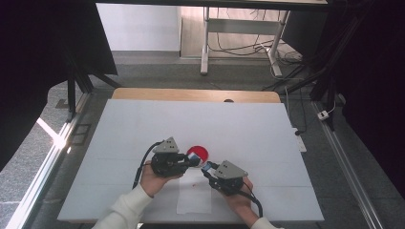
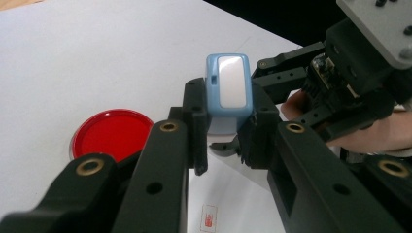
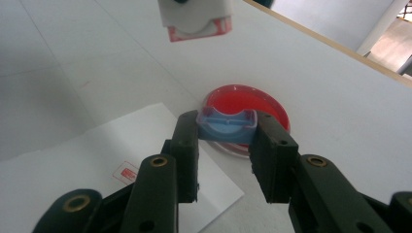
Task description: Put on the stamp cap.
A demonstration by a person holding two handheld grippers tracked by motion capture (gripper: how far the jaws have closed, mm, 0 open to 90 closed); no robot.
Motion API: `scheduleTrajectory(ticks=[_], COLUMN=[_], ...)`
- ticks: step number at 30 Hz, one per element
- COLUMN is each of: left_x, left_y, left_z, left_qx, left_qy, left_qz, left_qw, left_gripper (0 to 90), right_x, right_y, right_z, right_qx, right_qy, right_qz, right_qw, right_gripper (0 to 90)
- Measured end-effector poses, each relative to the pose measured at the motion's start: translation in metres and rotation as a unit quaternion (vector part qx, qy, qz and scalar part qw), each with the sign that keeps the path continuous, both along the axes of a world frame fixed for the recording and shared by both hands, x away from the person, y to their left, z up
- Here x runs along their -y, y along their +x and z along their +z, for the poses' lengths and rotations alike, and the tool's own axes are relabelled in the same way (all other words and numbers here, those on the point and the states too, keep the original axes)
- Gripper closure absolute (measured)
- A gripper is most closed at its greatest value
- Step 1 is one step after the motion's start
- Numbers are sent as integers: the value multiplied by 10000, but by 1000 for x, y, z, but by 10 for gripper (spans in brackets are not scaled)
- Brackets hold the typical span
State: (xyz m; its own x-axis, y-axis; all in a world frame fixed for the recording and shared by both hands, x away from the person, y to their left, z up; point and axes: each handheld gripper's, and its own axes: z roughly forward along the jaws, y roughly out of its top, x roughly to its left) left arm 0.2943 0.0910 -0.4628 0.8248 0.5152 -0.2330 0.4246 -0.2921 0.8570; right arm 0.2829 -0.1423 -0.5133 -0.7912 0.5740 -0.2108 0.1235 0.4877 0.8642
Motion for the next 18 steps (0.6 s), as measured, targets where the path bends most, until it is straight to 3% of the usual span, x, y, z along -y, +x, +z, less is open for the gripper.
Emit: scheduleTrajectory(ticks=[18], left_x=[14], left_y=[3], left_z=[-8], left_qx=[-92], left_qy=[69], left_qz=[65], left_qw=[9999], left_gripper=[752], right_x=[-10], right_y=[-3], right_z=[2], right_qx=[207], right_qy=[25], right_qz=[-40], right_qw=[9998], right_gripper=[644])
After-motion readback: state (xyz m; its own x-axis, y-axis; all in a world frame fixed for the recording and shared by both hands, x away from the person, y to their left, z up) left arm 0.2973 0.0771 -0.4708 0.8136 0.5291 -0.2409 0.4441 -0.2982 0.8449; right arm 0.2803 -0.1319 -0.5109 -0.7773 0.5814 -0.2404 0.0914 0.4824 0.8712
